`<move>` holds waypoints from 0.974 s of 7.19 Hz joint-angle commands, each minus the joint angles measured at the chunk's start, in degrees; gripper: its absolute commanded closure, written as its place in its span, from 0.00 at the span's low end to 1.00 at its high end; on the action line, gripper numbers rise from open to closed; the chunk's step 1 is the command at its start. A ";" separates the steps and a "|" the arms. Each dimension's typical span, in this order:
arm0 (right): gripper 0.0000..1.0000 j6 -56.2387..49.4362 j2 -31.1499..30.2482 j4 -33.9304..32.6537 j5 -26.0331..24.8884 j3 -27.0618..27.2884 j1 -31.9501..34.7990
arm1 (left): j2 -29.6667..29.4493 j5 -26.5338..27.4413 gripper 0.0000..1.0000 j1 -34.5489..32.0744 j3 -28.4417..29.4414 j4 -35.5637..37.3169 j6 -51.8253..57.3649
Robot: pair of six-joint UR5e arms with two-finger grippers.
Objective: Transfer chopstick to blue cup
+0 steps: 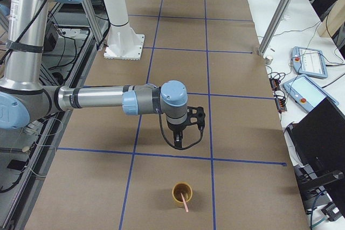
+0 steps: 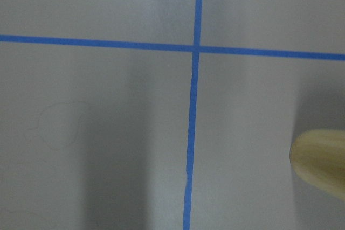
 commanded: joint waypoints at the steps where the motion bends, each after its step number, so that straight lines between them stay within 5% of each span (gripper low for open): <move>1: 0.00 -0.39 0.73 9.37 5.27 -4.72 0.00 | -5.63 -0.20 0.02 0.08 5.65 -7.65 -1.49; 3: 0.00 -0.23 -0.49 20.25 5.84 -6.66 0.09 | -7.58 -3.81 0.02 -0.01 7.27 -8.37 -5.54; 6: 0.00 9.61 0.20 21.79 5.40 -5.62 -2.88 | -5.76 -2.93 0.02 1.22 9.46 -14.69 -5.19; 7: 0.00 15.89 1.86 21.79 5.14 -4.57 -5.08 | -5.31 3.60 0.02 1.22 10.87 -15.39 -5.54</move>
